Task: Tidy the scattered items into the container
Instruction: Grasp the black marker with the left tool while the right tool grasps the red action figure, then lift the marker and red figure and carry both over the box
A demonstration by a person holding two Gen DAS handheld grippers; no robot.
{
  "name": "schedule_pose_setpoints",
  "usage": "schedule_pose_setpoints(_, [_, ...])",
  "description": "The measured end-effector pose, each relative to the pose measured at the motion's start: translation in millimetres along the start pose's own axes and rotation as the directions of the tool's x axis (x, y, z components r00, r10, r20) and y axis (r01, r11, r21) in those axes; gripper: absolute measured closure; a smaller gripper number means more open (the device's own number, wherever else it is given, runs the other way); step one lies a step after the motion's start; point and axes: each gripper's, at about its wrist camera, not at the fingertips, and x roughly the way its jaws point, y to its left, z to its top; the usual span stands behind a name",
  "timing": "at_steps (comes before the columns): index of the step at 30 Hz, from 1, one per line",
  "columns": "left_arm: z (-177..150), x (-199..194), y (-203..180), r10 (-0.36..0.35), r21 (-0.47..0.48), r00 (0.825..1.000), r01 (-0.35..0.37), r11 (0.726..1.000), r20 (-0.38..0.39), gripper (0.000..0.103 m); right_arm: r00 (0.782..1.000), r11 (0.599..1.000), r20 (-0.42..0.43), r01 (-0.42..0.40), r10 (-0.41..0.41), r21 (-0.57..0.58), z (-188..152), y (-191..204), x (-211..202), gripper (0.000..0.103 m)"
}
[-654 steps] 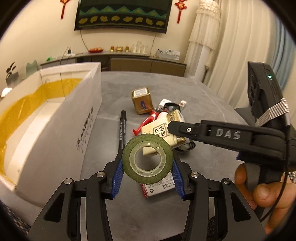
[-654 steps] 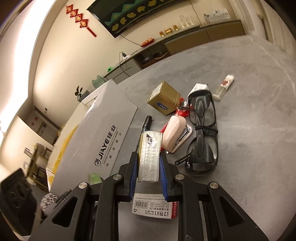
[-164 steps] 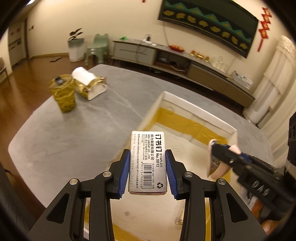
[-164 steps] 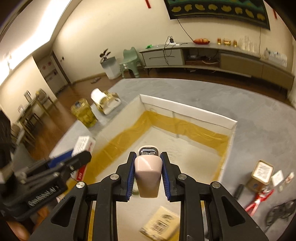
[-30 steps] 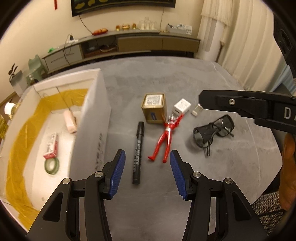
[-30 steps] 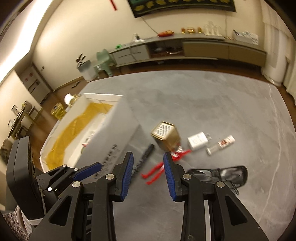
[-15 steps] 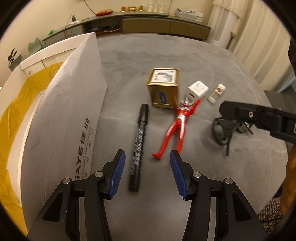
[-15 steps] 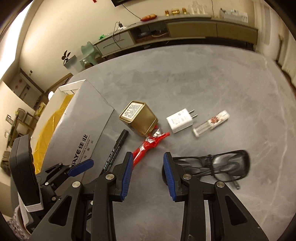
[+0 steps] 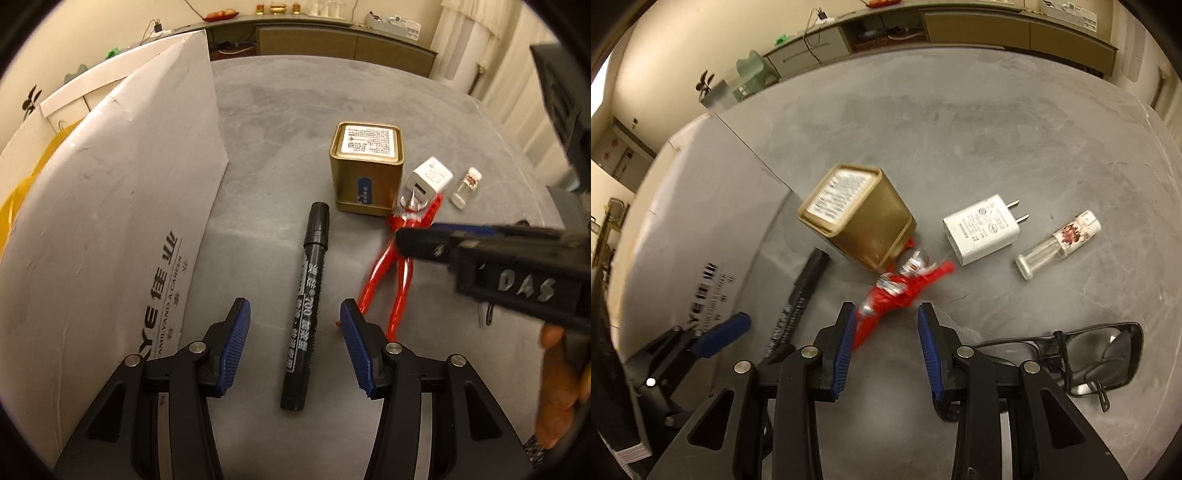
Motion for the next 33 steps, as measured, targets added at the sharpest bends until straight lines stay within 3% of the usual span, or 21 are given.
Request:
schedule_pose_setpoints(8, [0, 10, -3, 0.007, 0.011, 1.0, -0.007, 1.0, 0.002, 0.051, 1.0, 0.999, -0.003, -0.028, 0.028, -0.032, -5, 0, 5, 0.064])
schedule_pose_setpoints(14, [0, 12, -4, 0.037, 0.017, 0.999, -0.038, 0.999, 0.018, 0.05, 1.0, 1.0, 0.0, -0.011, 0.011, 0.002, -8, -13, -1, 0.064])
schedule_pose_setpoints(17, [0, 12, -6, 0.042, 0.036, 0.999, -0.043, 0.998, 0.029, 0.051, 0.999, 0.999, -0.001, -0.039, 0.039, 0.014, -9, -15, 2, 0.061])
schedule_pose_setpoints(18, [0, 12, -7, 0.042, 0.043, 0.999, -0.043, 0.998, 0.031, 0.056, 0.999, 0.999, 0.008, -0.041, 0.041, 0.004, -9, -13, 2, 0.061])
schedule_pose_setpoints(20, [2, 12, -9, 0.052, 0.059, 0.998, -0.054, 0.997, 0.033, 0.089, 1.0, 0.999, 0.011, -0.028, 0.028, -0.031, -11, -6, 3, 0.062])
schedule_pose_setpoints(22, [2, 11, -8, 0.052, 0.065, 0.998, -0.053, 0.996, 0.032, 0.089, 1.0, 0.998, 0.011, -0.016, 0.017, -0.058, -13, -1, 3, 0.077])
schedule_pose_setpoints(26, [6, 9, -6, 0.03, 0.041, 0.999, -0.031, 0.999, 0.035, 0.089, 1.0, 0.998, 0.016, -0.02, 0.02, -0.053, -16, -2, -5, 0.086])
schedule_pose_setpoints(33, [11, -11, -6, -0.019, 0.025, 0.998, 0.018, 1.0, 0.064, 0.09, 0.997, 0.999, 0.057, -0.05, 0.051, -0.018, -27, -15, -32, 0.086])
